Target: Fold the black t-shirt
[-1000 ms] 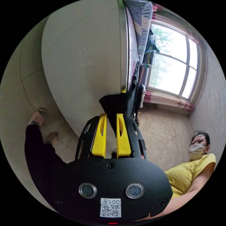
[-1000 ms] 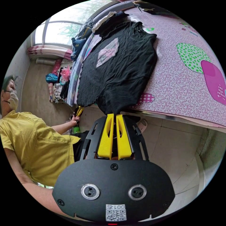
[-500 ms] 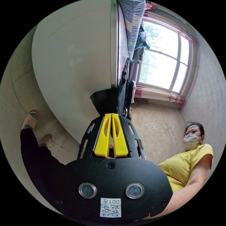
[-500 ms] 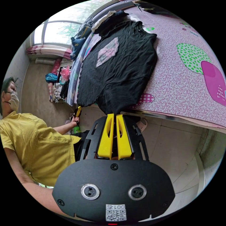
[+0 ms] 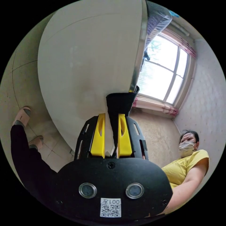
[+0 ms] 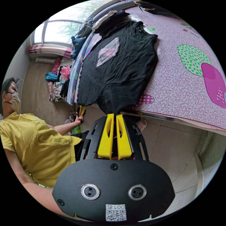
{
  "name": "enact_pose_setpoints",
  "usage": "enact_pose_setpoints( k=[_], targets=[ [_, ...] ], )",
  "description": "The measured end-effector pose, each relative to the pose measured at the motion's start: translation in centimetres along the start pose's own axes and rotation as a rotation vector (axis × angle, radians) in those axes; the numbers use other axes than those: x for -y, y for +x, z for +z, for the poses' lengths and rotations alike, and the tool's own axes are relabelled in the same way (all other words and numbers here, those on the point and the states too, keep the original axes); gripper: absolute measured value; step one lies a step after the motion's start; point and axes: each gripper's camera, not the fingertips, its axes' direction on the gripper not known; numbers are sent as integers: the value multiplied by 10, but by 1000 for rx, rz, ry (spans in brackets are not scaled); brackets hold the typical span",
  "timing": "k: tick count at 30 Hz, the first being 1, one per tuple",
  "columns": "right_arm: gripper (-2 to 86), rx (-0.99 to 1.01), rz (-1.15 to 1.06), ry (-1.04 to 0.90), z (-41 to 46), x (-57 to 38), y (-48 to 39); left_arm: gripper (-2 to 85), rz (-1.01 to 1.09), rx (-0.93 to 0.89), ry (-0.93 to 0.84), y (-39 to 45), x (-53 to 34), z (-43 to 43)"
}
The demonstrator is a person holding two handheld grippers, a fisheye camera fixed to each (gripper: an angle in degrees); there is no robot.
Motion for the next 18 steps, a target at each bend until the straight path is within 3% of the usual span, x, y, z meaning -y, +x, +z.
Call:
enact_pose_setpoints(
  k=[5,11,18],
  targets=[
    [8,3,-8,-15,-5,3,-4,-10,41,-65,43,8,-14,-2],
    [8,26,-14,-3,-16,3,-6,-15,117,24,21,51,-32,-13],
    [8,97,-53,66,-42,1,-18,-15,204,207,-87,163,-52,-23]
  ],
)
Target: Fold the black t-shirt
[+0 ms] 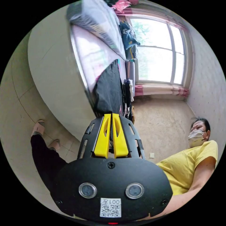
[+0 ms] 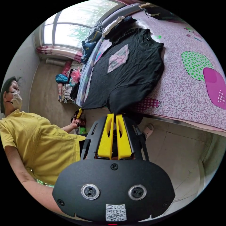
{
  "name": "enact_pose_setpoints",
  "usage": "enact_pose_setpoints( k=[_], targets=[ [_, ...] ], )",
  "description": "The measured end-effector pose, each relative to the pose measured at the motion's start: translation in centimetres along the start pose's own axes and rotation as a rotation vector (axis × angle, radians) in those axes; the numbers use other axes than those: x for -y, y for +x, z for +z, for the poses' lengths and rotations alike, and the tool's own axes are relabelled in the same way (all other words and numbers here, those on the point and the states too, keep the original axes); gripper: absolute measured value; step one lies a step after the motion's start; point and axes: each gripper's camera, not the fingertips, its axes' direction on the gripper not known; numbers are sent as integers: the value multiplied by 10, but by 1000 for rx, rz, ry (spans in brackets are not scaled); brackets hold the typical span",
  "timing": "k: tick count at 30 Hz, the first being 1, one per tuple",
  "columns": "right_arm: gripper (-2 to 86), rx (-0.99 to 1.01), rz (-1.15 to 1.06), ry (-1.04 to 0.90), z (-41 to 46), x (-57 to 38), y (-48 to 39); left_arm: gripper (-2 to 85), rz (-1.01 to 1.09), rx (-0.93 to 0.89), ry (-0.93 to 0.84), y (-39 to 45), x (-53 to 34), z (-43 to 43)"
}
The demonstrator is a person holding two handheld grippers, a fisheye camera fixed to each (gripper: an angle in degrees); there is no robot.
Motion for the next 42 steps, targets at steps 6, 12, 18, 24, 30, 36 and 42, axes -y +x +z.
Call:
enact_pose_setpoints(
  k=[6,12,18,24,30,36,42],
  targets=[
    [8,79,13,43,-26,-13,-8,-13,95,102,-98,87,9,-19],
    [8,236,99,37,-45,-19,-10,-13,57,200,-127,145,10,-34],
    [8,340,117,-17,-61,56,-21,-12,-5,308,-190,200,46,-6],
    [9,416,368,139,-57,176,8,-11,-72,350,-170,238,120,61],
    [25,260,619,203,-22,248,42,-13,-194,518,-232,241,188,127],
    [79,315,584,279,-32,252,35,-13,-267,514,-287,247,212,140],
    [70,434,593,424,-62,236,44,-10,-304,437,-275,260,227,132]
  ],
)
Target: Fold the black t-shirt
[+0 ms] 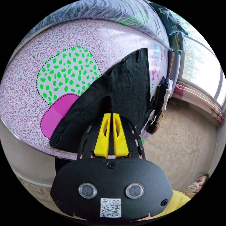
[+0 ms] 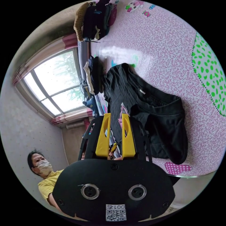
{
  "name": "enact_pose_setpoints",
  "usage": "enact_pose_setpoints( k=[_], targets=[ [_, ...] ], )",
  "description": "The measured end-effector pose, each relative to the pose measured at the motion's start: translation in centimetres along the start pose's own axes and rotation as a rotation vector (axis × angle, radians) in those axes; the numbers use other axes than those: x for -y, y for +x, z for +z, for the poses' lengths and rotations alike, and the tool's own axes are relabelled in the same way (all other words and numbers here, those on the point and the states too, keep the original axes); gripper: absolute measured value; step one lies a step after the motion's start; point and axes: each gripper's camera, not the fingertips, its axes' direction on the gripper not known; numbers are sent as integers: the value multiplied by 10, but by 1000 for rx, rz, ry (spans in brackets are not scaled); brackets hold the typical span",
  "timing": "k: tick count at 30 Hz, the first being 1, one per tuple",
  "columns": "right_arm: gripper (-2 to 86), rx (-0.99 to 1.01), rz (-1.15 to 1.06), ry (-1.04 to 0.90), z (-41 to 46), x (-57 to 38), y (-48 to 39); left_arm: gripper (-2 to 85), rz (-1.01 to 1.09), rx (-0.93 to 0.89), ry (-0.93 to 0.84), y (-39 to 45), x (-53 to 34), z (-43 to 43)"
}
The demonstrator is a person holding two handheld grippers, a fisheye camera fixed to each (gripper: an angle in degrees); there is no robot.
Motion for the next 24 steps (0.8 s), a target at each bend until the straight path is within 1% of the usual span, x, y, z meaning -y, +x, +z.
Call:
enact_pose_setpoints(
  k=[3,6,7,8,10,11,12,14,15,16,17,19,20,22,24],
  targets=[
    [70,-46,-42,-47,-4,11,-12,4,1,-83,47,6,2,-15],
    [73,-188,-128,-179,7,26,-30,15,-34,-171,150,8,-3,-38],
    [75,-280,-177,-244,14,31,-38,16,-36,-175,197,10,-8,-48],
    [78,-371,-237,-307,24,34,-46,17,-37,-167,226,12,-11,-53],
    [82,-475,-327,-399,39,38,-57,11,-44,-125,345,20,-26,-71],
    [85,-506,-386,-454,50,38,-64,8,-43,-108,370,23,-30,-74],
    [87,-515,-414,-480,55,39,-67,3,-12,-57,408,33,-38,-79],
    [92,-565,-521,-573,74,37,-80,0,124,50,397,62,-47,-75],
    [93,-583,-550,-596,79,36,-83,-1,255,110,316,86,-52,-61],
    [94,-626,-604,-648,89,34,-87,1,391,158,177,112,-58,-38],
    [93,-674,-651,-699,98,31,-90,3,460,175,96,124,-62,-23],
    [90,-735,-713,-780,111,26,-91,19,677,191,-286,165,-89,49],
    [84,-769,-746,-834,119,22,-90,21,704,182,-369,171,-97,67],
    [69,-813,-796,-881,128,17,-91,32,729,124,-614,186,-128,126],
    [45,-847,-838,-888,132,14,-93,43,682,95,-732,188,-144,160]
  ],
)
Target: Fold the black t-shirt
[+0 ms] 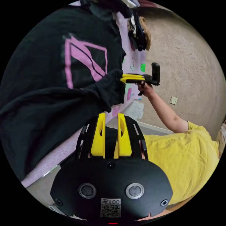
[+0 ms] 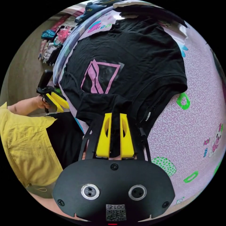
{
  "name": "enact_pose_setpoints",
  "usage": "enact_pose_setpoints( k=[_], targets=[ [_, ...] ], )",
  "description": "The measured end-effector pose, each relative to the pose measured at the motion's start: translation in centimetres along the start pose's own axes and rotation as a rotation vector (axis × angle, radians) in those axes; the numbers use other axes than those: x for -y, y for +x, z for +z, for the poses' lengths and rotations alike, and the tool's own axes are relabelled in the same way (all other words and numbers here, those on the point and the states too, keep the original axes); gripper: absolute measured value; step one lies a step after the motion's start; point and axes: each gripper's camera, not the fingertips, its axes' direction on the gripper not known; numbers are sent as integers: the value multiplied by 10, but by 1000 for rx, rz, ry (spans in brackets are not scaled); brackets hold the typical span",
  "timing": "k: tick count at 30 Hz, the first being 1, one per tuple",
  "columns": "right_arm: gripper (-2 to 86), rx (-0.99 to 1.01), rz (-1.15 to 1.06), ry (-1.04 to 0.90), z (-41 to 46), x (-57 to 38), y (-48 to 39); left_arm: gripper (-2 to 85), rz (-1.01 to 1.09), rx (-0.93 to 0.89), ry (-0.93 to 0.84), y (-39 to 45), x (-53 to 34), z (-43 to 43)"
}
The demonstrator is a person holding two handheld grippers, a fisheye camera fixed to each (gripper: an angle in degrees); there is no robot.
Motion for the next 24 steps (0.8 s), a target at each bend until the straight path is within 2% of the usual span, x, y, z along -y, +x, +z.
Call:
enact_pose_setpoints(
  k=[3,6,9,12,14,16,17,19,22,24],
  targets=[
    [21,-58,-8,-30,0,3,-3,45,-53,-47,-92,4,16,40],
    [12,-23,-5,-60,-4,3,-1,8,-136,-21,-71,1,24,49],
    [11,165,19,-50,-18,2,7,-9,-151,-85,-28,7,23,37],
    [15,438,97,61,-36,2,25,-10,-160,-232,112,10,18,6],
    [29,635,244,262,-45,-4,53,-9,-204,-307,249,4,13,-14],
    [48,745,390,420,-42,-14,76,-4,-313,-382,457,-12,1,-37],
    [63,796,452,488,-38,-21,87,-3,-337,-396,504,-16,-2,-42],
    [70,814,509,546,-34,-30,97,0,-387,-434,630,-28,-14,-53],
    [70,764,516,572,-38,-47,97,-2,-380,-429,728,-29,-31,-65],
    [68,695,492,536,-41,-56,92,-6,-354,-370,722,-23,-43,-72]
  ],
)
